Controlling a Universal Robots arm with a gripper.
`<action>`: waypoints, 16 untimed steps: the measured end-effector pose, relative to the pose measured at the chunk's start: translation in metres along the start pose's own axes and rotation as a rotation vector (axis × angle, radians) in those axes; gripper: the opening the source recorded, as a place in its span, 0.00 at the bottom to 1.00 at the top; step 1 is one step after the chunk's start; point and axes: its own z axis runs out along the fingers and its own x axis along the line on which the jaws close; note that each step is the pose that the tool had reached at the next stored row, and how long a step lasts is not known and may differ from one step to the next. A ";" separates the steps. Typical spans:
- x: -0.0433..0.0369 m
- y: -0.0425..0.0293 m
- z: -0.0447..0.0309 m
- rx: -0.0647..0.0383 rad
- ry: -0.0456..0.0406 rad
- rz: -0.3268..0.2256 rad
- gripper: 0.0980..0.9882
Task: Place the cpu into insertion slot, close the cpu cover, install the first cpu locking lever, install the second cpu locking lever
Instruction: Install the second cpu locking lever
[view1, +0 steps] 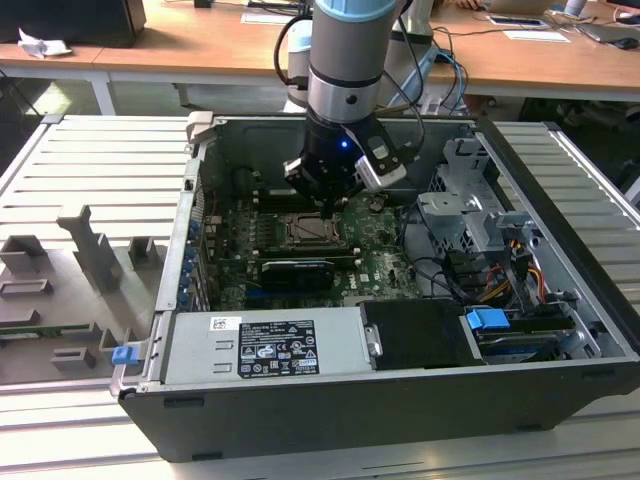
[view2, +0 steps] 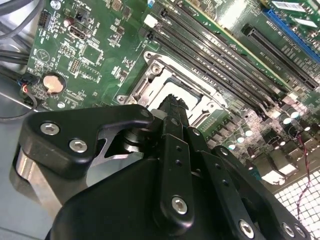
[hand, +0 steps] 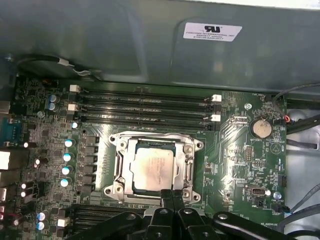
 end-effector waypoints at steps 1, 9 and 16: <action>0.0001 -0.0009 0.0002 -0.001 0.0002 0.000 0.01; 0.0020 -0.0106 0.0094 -0.015 0.0001 -0.005 0.01; 0.0070 -0.0211 0.0086 -0.015 -0.0001 -0.005 0.01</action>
